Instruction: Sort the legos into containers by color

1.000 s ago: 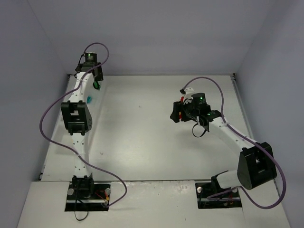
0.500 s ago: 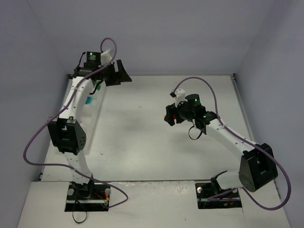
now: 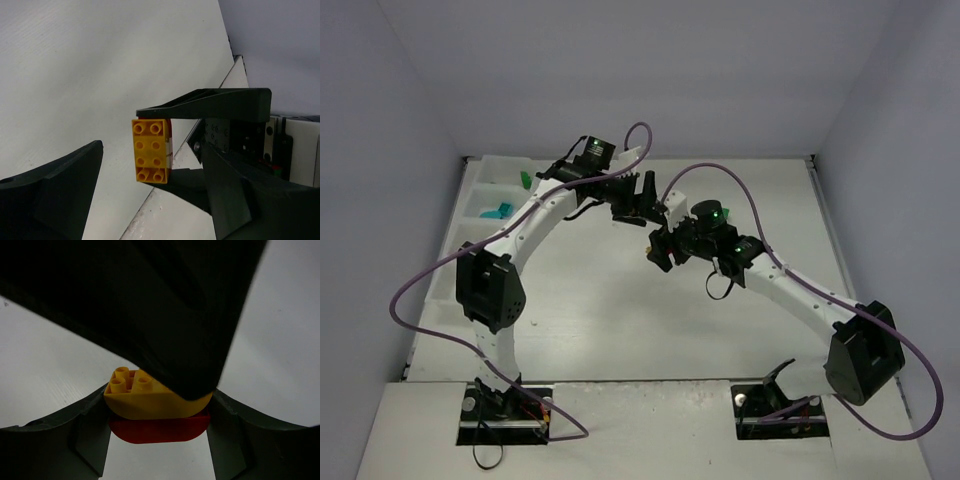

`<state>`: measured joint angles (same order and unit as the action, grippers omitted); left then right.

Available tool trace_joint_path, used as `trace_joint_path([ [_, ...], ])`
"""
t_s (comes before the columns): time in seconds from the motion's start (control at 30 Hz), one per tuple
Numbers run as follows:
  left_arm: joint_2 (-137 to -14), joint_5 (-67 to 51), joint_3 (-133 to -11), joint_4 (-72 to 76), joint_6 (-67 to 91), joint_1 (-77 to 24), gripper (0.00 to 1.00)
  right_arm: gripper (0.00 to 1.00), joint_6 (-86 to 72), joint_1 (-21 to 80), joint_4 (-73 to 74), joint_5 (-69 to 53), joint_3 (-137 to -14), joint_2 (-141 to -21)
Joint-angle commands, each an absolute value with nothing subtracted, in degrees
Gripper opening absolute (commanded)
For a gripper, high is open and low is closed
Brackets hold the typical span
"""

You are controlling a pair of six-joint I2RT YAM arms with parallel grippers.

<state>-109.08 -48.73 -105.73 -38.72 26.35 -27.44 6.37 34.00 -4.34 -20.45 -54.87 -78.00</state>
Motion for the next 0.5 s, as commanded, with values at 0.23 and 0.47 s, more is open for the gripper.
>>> trace_joint_path([
  [0.23, -107.9, -47.6, -105.9, -41.8, 23.3, -29.6, 0.72, 0.0, 8.0, 35.6, -7.1, -20.0, -57.2, -77.8],
  [0.47, -108.5, -47.9, -104.1, -44.6, 21.4, -29.6, 0.66, 0.0, 8.1, 35.6, -7.1, -20.6, -57.1, -78.0],
])
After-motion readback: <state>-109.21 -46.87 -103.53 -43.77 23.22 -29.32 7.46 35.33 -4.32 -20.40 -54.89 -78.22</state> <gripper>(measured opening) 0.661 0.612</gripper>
